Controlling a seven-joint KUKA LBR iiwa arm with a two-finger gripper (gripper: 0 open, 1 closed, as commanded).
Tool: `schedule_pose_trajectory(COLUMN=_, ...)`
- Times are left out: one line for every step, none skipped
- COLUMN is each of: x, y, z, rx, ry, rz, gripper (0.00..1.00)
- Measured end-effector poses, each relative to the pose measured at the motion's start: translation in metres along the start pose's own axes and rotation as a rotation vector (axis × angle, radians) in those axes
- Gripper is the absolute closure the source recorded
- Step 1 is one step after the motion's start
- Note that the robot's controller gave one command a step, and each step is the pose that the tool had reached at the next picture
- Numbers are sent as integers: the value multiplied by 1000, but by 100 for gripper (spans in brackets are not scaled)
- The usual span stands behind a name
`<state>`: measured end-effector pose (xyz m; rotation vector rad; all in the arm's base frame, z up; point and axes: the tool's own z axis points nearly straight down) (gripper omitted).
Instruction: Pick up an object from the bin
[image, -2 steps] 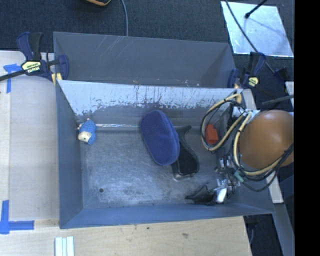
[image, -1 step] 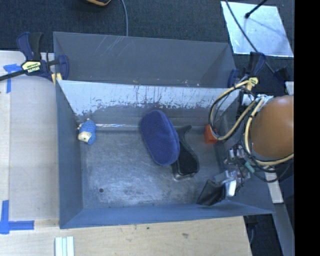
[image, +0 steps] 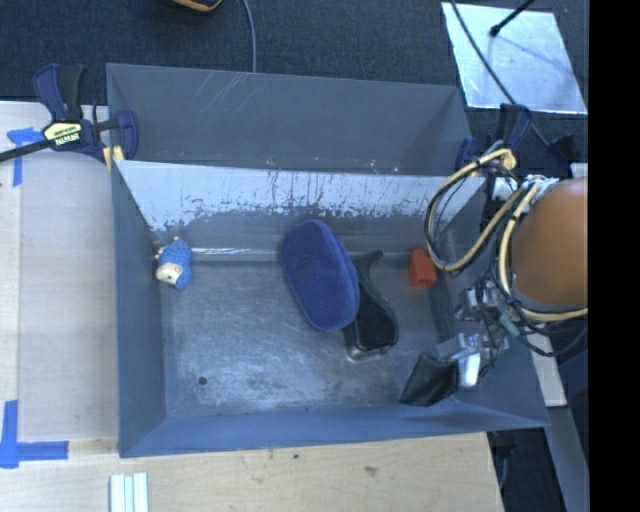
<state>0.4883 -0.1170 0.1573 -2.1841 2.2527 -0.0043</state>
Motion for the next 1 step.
schedule_pose_trajectory(x=0, y=-1, z=-27, rx=0, ry=0, rz=2, gripper=100)
